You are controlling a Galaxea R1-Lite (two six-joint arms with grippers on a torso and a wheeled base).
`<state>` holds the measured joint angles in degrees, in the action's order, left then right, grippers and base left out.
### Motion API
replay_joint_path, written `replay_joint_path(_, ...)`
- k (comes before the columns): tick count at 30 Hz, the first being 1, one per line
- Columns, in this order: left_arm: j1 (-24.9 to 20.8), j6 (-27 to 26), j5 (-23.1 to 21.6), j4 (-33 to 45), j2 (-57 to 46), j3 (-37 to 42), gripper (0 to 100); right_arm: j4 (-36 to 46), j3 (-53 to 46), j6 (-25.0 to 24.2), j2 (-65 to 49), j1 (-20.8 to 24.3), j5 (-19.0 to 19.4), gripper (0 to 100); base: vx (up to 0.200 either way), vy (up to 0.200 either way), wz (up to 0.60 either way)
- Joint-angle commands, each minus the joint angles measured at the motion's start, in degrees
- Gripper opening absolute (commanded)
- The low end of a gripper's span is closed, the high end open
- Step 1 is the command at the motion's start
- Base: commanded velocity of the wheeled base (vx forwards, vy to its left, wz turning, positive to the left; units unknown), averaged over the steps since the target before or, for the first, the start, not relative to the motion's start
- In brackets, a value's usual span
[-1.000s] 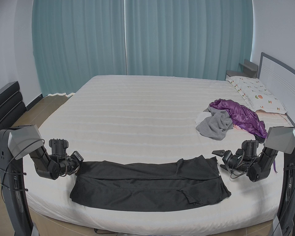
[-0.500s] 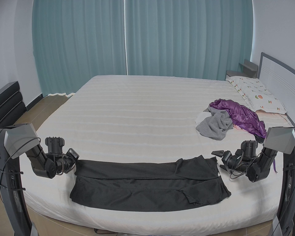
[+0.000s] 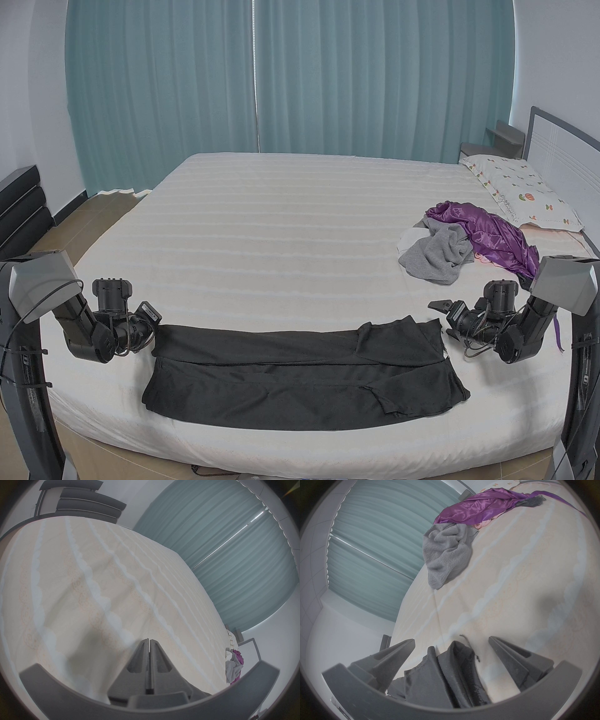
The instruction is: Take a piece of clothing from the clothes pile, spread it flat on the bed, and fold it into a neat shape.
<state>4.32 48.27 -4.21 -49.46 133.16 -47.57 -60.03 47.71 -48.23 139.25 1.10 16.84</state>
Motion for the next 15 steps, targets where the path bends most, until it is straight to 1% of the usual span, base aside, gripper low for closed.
replay_joint_path(1, 0.0, 0.1, 0.0, 0.0, 0.1, 0.0, 0, 0.1, 0.7, 0.1, 1.5, 1.5, 0.0, 100, 0.0, 0.0, 0.0)
replay_joint_path(2, 0.0, 0.1, 0.0, 0.0, 0.1, 0.0, 0, 0.0, 1.0, 0.1, 1.8, 1.9, -0.2, 0, 0.0, 0.0, 0.0)
replay_joint_path(8, 0.0, 0.1, 0.0, 0.0, 0.1, 0.0, 0, 0.1, 3.4, 0.2, 3.0, 1.6, -3.0, 0, 0.0, 0.0, 0.0)
replay_joint_path(15, 0.0, 0.1, 0.0, 0.0, 0.1, 0.0, 0, -0.3, 3.2, -0.1, 2.3, 0.5, -3.1, 0, 0.0, 0.0, 0.0)
